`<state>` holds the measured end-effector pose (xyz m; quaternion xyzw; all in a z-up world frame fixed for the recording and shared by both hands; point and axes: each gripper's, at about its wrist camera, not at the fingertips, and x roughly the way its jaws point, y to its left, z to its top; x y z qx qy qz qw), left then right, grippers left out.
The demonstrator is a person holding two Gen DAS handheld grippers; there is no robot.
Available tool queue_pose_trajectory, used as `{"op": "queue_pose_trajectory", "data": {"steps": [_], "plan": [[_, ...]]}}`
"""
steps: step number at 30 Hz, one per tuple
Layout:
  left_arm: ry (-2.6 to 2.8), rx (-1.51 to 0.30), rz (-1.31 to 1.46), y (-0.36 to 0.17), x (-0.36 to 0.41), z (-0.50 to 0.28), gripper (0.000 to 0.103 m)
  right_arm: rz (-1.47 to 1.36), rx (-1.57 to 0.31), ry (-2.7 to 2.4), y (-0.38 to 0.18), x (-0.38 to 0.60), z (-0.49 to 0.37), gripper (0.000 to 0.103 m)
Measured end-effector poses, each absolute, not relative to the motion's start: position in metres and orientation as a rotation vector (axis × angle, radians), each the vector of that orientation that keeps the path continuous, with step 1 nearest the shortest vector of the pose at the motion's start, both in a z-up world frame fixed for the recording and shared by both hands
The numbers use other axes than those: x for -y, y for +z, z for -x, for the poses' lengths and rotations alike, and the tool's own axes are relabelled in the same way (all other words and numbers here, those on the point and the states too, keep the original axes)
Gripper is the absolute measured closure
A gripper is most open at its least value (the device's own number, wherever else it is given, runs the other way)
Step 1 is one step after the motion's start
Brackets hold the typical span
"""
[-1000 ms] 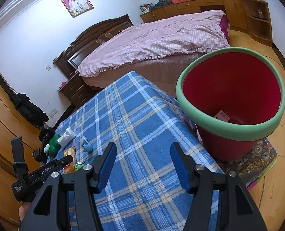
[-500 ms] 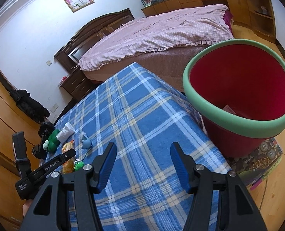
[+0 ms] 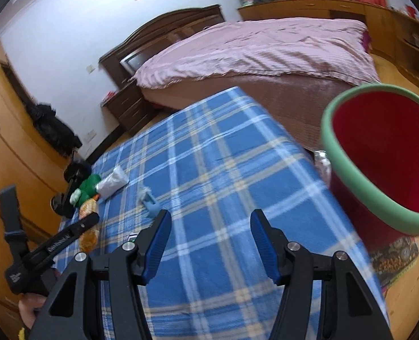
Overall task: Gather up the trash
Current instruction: 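Grasp the orange snack bag with the left tool, then grasp the blue plastic clip with the right tool while the left tool holds the snack bag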
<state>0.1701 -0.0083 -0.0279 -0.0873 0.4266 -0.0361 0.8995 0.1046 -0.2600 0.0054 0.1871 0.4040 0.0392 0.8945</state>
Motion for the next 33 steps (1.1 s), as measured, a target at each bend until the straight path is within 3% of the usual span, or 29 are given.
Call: {"op": "queue_pose_trajectory", "data": {"steps": [25,29,33], "plan": [[-0.024,-0.891,0.291,-0.046,-0.045,-0.164,0.059,-0.127,-0.938,0.217,-0.034,0.163,-0.180,0.043],[-0.031,-0.895,0.300,-0.048,-0.045,-0.164,0.059,-0.096,-0.929,0.198,-0.035,0.156,-0.183,0.058],[-0.041,-0.896,0.302,-0.048,-0.044,-0.163,0.059,-0.089,-0.921,0.169,-0.036,0.158,-0.182,0.084]]}}
